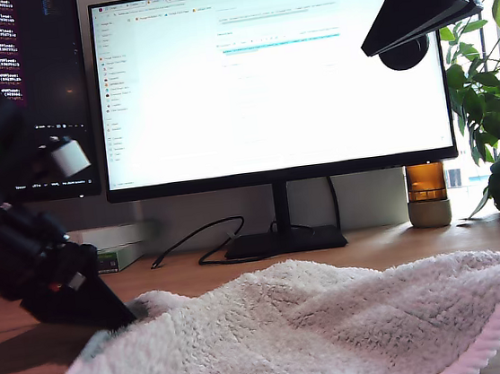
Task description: Fold the tea towel to a neat square and place it to the right
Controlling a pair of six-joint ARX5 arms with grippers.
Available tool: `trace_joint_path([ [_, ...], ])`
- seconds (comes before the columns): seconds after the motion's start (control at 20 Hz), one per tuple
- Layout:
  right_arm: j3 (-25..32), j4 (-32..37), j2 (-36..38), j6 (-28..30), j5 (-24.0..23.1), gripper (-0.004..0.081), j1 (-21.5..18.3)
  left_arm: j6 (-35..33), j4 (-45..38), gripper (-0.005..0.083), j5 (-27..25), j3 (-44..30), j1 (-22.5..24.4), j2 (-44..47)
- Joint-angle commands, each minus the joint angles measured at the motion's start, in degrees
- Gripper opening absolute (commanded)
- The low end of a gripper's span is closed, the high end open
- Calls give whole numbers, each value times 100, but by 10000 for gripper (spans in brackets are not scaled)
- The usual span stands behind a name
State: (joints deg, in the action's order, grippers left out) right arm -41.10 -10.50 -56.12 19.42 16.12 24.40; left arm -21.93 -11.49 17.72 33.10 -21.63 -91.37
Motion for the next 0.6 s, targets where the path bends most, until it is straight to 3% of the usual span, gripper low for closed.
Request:
trace_joint_path([
  [0.0, 103, 37, -35, 13, 24, -12, -17, -155, 168, -23, -175, 42, 129, -234],
  [0.3, 103, -339, -35, 254, 46, -12, -15, -415, 201, -23, -225, 323, 680, -317],
  [0.55, 103, -358, -173, 310, 291, -12, 136, -393, 103, -23, 221, 756, 634, -313],
])
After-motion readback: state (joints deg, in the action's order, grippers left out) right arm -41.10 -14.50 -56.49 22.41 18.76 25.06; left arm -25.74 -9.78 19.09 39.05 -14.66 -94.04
